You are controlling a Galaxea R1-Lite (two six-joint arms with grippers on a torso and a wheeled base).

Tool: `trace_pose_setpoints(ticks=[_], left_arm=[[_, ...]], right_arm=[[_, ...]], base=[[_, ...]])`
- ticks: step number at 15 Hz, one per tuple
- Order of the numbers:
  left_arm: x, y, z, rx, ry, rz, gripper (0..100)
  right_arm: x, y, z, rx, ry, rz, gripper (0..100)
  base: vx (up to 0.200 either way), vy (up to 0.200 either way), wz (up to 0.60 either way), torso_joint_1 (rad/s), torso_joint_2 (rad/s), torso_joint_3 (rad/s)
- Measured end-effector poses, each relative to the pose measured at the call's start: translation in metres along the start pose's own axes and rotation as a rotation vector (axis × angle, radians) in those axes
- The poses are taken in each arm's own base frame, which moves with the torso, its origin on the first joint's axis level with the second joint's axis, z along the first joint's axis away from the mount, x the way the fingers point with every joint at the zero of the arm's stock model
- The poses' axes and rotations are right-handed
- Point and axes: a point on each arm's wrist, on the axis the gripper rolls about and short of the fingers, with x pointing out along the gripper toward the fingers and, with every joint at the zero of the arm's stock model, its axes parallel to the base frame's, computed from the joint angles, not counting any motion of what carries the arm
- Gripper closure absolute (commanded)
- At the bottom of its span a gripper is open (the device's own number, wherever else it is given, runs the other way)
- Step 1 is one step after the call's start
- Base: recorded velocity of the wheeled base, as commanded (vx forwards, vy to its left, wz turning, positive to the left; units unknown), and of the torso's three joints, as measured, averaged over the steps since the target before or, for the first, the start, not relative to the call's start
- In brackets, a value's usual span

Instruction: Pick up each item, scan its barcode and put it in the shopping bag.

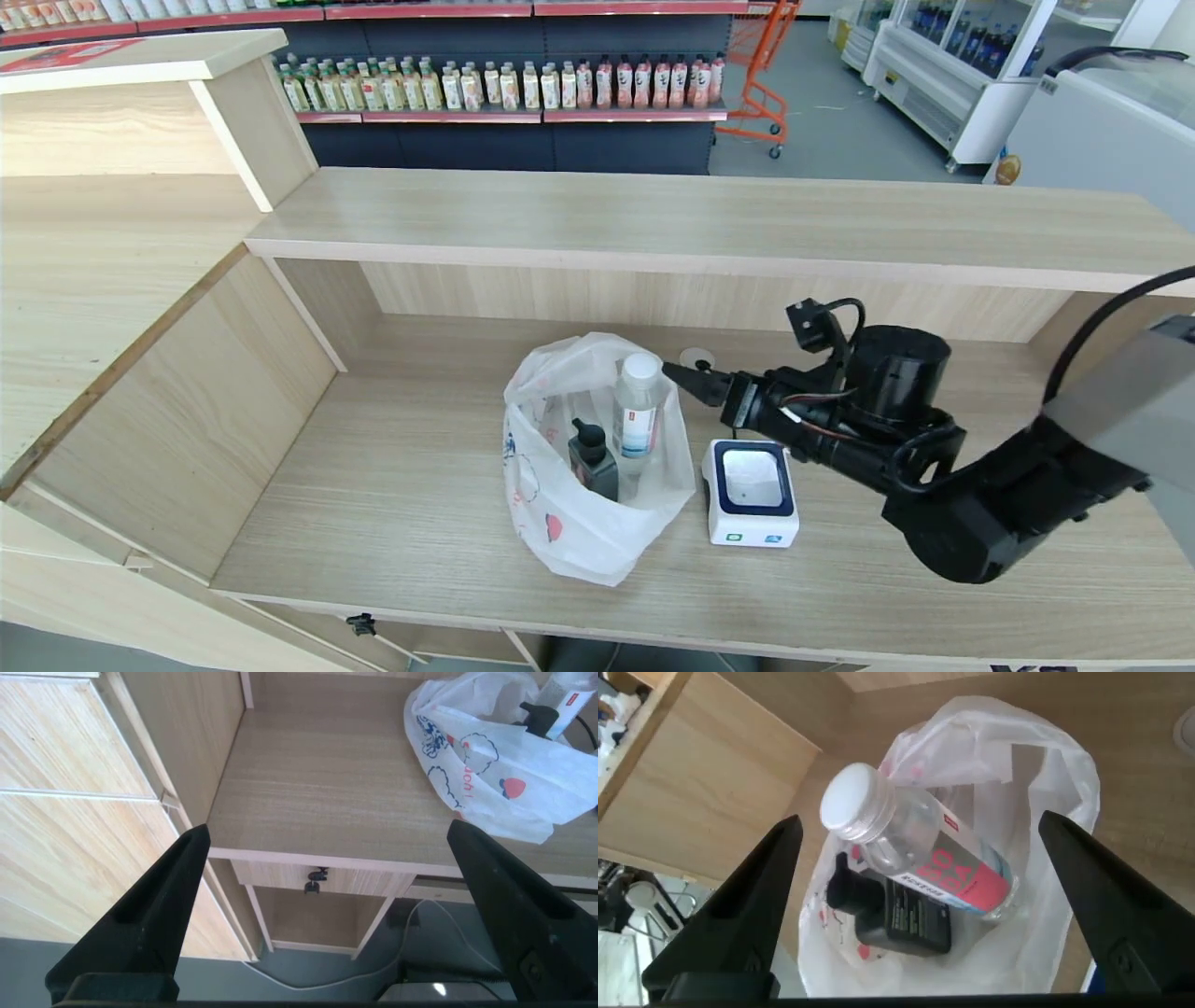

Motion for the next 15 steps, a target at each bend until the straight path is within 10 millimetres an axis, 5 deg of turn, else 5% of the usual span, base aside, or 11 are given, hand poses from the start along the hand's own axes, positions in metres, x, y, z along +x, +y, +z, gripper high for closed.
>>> trace_pose_setpoints(ticks=[3, 7, 11, 15], left_arm=[[0.000, 0.000, 0.000, 0.000, 0.000, 0.000, 0], [0.000, 0.000, 0.000, 0.000, 0.000, 0.000, 0], [0.000, 0.000, 0.000, 0.000, 0.000, 0.000, 0], [0.000, 0.000, 0.000, 0.000, 0.000, 0.000, 0]], right_arm=[[-0.061, 0.025, 0.025, 0.006, 0.029, -0.035, 0], [-0.176, 0.045, 0.035, -0.070, 0.076, -0.204, 0], [-0.281, 0.055, -0.013, -0.153, 0.095, -0.480, 0], [-0.341, 0.068, -0.068, -0.240, 0.031, -0.678, 0]], base=[[0.000, 0.000, 0.00, 0.000, 0.00, 0.000], [0.000, 0.000, 0.00, 0.000, 0.00, 0.000], [0.000, 0.000, 0.00, 0.000, 0.00, 0.000], [0.000, 0.000, 0.00, 0.000, 0.00, 0.000]])
